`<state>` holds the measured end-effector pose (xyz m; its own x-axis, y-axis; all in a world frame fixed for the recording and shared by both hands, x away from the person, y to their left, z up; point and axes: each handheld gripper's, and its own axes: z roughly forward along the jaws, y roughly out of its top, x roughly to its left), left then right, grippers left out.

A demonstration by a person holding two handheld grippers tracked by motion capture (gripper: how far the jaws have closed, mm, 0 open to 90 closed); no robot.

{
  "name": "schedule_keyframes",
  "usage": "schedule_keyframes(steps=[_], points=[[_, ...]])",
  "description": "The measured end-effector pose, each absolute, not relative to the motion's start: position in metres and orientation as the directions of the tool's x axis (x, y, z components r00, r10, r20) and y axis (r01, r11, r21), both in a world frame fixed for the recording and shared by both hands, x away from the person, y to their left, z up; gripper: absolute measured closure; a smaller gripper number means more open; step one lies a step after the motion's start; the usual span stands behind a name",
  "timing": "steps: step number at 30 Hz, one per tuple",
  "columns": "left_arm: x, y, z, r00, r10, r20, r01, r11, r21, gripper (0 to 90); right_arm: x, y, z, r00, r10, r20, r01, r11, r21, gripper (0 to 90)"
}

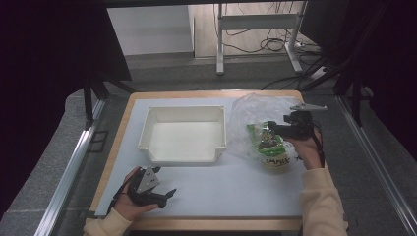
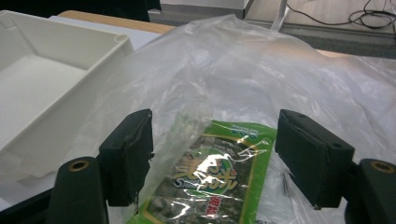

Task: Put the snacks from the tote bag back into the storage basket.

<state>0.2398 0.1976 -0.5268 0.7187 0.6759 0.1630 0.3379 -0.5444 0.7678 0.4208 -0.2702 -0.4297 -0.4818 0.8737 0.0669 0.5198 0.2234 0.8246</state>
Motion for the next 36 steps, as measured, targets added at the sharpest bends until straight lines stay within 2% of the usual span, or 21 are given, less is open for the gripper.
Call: schedule_keyframes(steps=[20,36], points=[[0.239,0.199,-0.526,0.720,0.674,0.165,0.334,-0.545,0.769,10.0,0.445,-0.287,-0.447,-0.437,0.896,0.079,0.638,0.246,0.730,33.4],[0.239,0.200,-0.526,0.722,0.674,0.157,0.336,-0.540,0.772,10.0,0.468,-0.279,-0.469,-0.417,0.903,0.105,0.745,0.273,0.609,43.1]])
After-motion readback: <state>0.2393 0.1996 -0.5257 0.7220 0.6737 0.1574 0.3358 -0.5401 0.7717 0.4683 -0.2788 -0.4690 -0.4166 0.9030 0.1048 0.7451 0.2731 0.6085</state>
